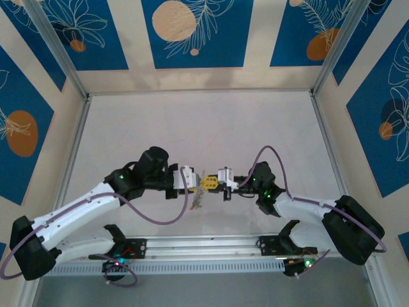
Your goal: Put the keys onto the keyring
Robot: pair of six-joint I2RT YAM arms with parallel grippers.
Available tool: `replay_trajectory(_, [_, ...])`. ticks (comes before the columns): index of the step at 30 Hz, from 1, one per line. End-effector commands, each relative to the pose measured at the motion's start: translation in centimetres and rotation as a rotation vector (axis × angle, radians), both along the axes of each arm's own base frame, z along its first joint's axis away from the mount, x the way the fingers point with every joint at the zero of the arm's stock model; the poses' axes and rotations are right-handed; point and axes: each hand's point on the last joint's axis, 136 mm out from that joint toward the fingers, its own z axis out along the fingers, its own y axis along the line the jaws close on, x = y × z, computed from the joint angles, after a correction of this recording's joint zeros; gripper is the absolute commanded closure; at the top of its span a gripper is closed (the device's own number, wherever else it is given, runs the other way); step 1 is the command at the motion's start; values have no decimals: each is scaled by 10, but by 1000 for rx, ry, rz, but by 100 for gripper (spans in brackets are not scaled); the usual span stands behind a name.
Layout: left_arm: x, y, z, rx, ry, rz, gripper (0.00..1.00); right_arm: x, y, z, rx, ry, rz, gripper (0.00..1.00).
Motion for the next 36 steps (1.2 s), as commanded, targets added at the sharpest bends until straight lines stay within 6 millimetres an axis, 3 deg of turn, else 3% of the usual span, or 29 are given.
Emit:
replay_trajectory(1, [1, 9, 7, -13, -46, 10, 75, -3, 1, 9, 37, -36, 20, 100])
replay_trajectory(5, [3, 17, 9, 4, -75, 32, 74, -3, 2, 10, 41, -42, 26, 100])
replay_trajectory(10, [-7, 8, 19, -63, -54, -26, 72, -3, 5, 14, 49, -48, 46, 100])
replay_trajectory(27, [-9, -4, 6, -83, 62, -46, 78, -5, 7, 24, 90, -84, 63, 100])
replay_trajectory(32, [-4, -8, 6, -86, 55, -39, 85, -7, 7, 25, 91, -87, 72, 100])
replay_trajectory(36, [-6, -8, 3, -58, 71, -66, 98, -5, 8, 23, 88, -87, 57, 100])
